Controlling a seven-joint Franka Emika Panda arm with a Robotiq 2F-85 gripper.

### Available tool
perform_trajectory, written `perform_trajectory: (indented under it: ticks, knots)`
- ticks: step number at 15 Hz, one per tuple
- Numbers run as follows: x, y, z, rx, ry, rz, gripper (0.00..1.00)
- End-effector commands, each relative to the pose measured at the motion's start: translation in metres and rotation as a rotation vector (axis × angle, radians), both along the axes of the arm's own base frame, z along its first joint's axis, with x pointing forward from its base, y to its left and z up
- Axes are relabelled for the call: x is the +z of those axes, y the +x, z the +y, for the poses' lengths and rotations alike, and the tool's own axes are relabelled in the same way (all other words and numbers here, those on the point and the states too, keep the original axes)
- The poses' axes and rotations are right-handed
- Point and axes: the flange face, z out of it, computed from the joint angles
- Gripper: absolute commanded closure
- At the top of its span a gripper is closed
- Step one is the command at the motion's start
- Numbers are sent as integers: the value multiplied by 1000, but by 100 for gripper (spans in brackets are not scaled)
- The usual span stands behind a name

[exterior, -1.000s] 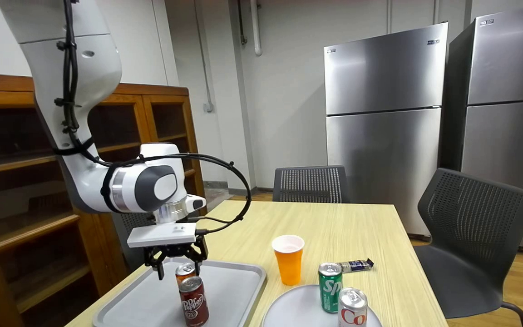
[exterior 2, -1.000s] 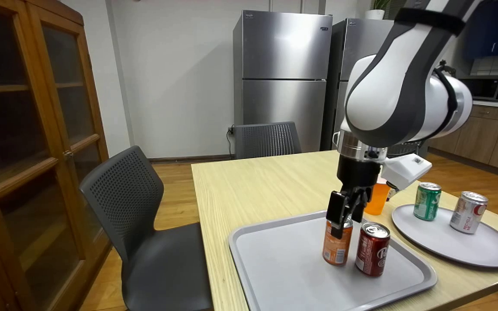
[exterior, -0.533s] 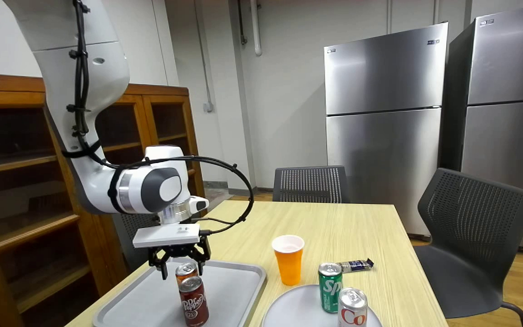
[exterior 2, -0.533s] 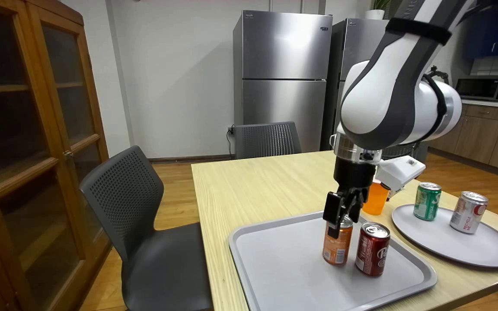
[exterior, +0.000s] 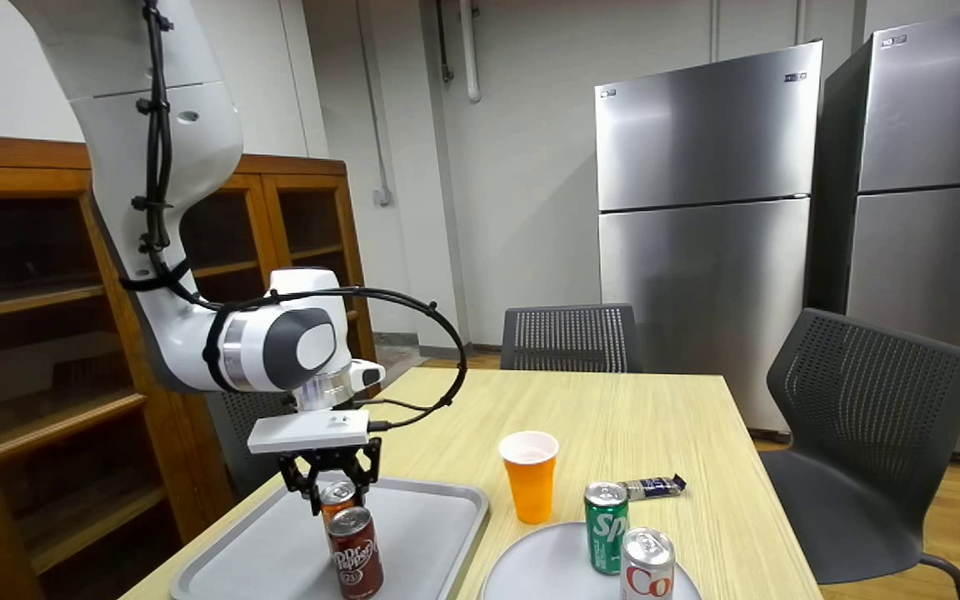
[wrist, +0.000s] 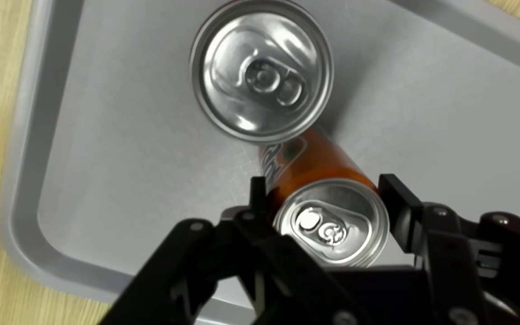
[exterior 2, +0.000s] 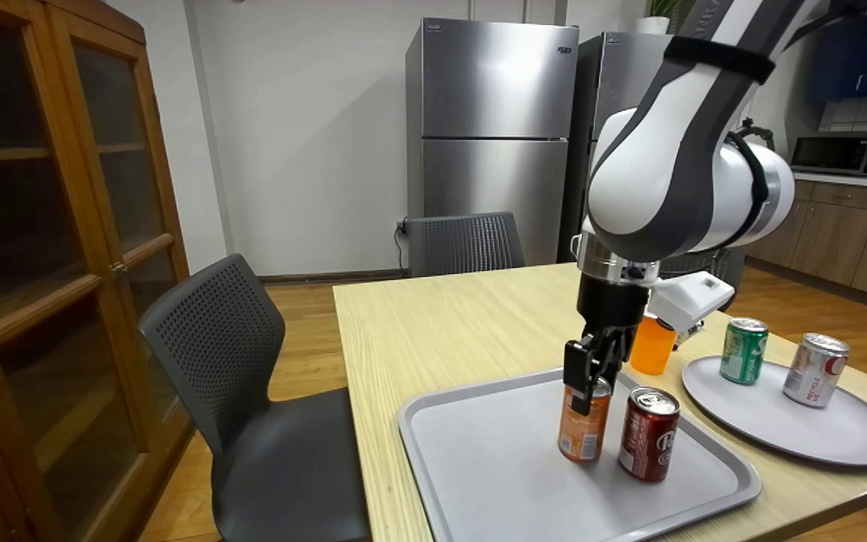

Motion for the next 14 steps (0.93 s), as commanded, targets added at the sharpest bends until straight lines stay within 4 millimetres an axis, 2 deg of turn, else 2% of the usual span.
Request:
perform_trajectory:
  ticks: [1,8,14]
  knots:
    - [14,5,1,11,-5,-21,62]
    - [35,17,-6,-17,1,-74,62]
    - [47,28,-31,-85,-1,-110,62]
